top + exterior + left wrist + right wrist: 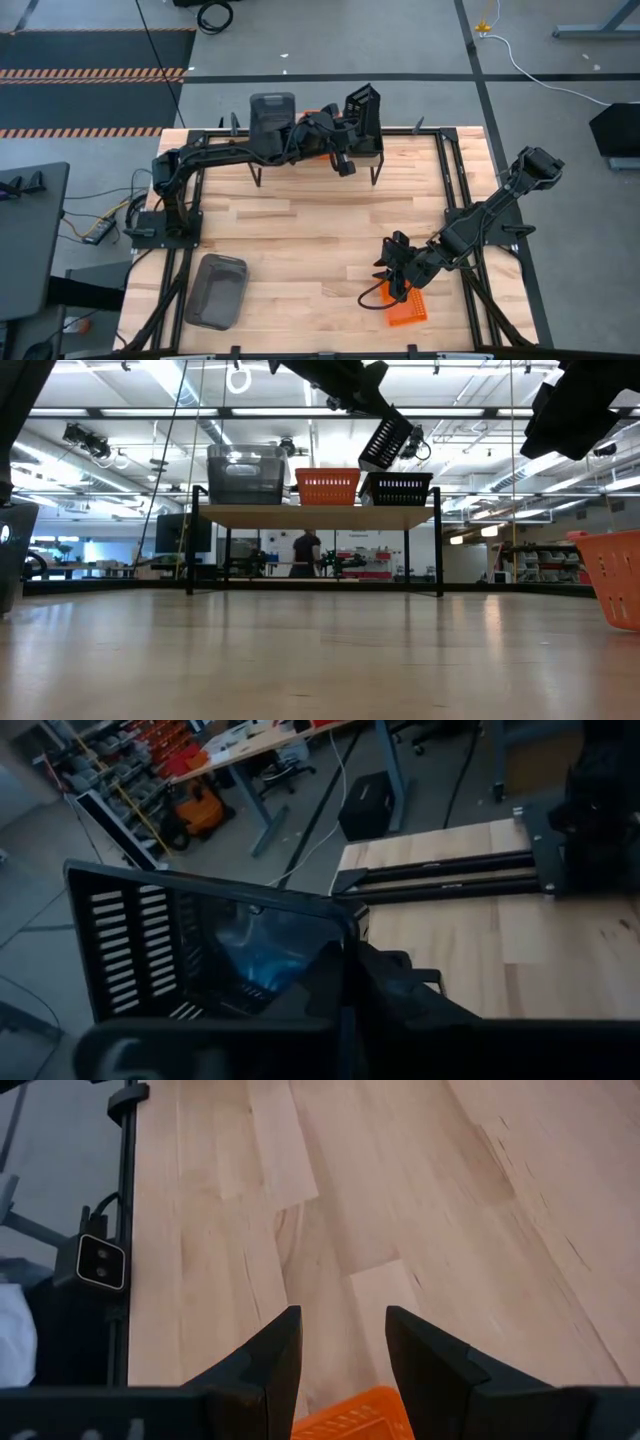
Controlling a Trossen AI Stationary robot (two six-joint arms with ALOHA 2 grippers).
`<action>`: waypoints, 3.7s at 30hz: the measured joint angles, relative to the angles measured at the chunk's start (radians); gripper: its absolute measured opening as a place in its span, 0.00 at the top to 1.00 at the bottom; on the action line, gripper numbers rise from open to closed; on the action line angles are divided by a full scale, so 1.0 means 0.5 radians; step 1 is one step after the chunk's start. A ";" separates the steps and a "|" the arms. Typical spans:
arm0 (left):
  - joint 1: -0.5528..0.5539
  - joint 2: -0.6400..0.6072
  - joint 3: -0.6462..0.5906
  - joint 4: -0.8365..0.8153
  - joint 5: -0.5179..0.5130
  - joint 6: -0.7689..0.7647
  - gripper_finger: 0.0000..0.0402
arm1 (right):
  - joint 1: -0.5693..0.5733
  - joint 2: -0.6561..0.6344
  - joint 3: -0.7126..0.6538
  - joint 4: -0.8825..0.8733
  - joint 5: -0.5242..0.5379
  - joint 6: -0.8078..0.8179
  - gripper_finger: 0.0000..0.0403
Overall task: Stack baskets on shelf by color
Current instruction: Stack the black basket on top of the black basket on the shelf, then stack the orange basket on top of the orange basket on the shelf
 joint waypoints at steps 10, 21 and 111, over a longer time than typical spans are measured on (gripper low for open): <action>0.001 0.000 0.000 -0.036 -0.001 -0.045 0.83 | 0.000 0.000 0.000 0.004 0.000 -0.001 0.62; 0.008 0.000 0.000 -0.044 -0.031 -0.044 0.76 | 0.000 0.000 0.000 0.005 0.000 -0.002 0.62; -0.532 -1.642 -1.221 -0.398 -0.060 -0.357 0.80 | 0.369 0.400 0.443 -1.301 -0.159 -0.024 0.50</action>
